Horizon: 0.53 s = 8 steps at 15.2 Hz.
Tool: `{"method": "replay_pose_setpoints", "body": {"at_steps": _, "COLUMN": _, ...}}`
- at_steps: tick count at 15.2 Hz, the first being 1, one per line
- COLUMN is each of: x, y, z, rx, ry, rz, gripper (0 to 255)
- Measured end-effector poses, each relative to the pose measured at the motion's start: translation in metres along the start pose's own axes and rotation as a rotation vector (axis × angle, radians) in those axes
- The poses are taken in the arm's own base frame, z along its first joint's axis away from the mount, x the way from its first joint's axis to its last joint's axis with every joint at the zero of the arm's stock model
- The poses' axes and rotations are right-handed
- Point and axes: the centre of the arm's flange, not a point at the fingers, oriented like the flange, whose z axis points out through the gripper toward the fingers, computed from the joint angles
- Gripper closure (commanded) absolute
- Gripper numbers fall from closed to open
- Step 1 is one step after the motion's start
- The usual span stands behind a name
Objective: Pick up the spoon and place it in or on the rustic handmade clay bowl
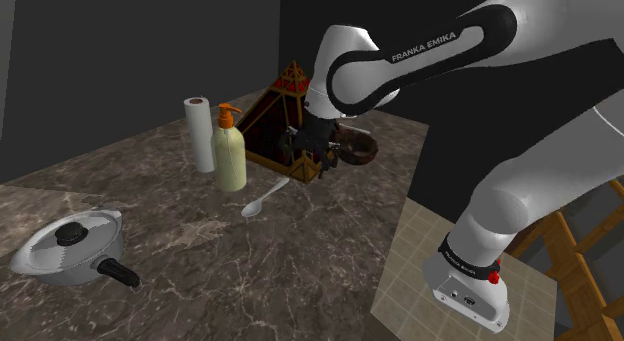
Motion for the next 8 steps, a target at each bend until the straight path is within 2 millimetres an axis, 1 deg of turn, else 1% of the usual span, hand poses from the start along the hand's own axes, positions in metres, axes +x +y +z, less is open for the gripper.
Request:
{"method": "replay_pose_setpoints", "body": {"at_steps": 3, "x": -0.008, "y": -0.03, "z": 0.022, "rx": 0.012, "ry": -0.001, "rz": 0.116, "gripper": 0}}
{"method": "replay_pose_setpoints", "body": {"at_steps": 5, "x": -0.005, "y": -0.051, "z": 0.038, "rx": 0.02, "ry": -0.003, "rz": 0.195, "gripper": 0}}
{"method": "replay_pose_setpoints", "body": {"at_steps": 8, "x": -0.008, "y": -0.061, "z": 0.056, "rx": 0.025, "ry": -0.006, "rz": 0.243, "gripper": 0}}
